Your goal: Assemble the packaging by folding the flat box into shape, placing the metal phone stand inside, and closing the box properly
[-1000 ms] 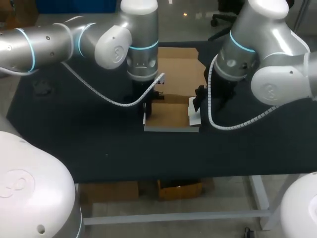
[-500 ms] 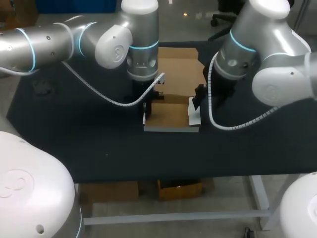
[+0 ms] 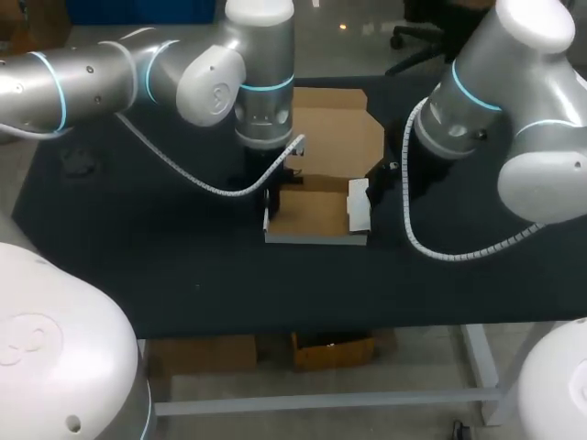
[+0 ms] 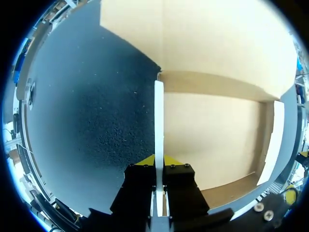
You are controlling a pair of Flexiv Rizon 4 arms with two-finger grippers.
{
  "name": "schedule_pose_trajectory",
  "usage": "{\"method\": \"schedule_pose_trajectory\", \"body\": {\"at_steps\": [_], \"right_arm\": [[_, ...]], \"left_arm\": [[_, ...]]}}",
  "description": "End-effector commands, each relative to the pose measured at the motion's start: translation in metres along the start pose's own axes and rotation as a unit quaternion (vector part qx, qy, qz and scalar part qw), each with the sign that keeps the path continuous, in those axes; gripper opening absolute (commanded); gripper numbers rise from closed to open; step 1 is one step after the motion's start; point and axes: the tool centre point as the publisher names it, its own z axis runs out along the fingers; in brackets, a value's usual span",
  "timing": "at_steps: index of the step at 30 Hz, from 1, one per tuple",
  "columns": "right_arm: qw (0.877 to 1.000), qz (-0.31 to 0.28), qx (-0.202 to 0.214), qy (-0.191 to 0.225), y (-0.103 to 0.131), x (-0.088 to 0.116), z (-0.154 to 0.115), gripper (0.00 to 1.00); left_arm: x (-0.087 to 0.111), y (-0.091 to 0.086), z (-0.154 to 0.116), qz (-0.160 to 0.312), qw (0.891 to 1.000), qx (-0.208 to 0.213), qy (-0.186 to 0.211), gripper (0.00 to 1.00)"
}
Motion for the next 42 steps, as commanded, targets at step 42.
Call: {"method": "schedule_pose_trajectory", "body": {"at_steps": [42], "right_arm": [[0.980,-0.111,-0.148,0.072,-0.057,-0.032,-0.062,1.00]], "left_arm": [[-0.007,-0.001,0.000,0.004,1.000,-0.003,-0.002,0.00]]}}
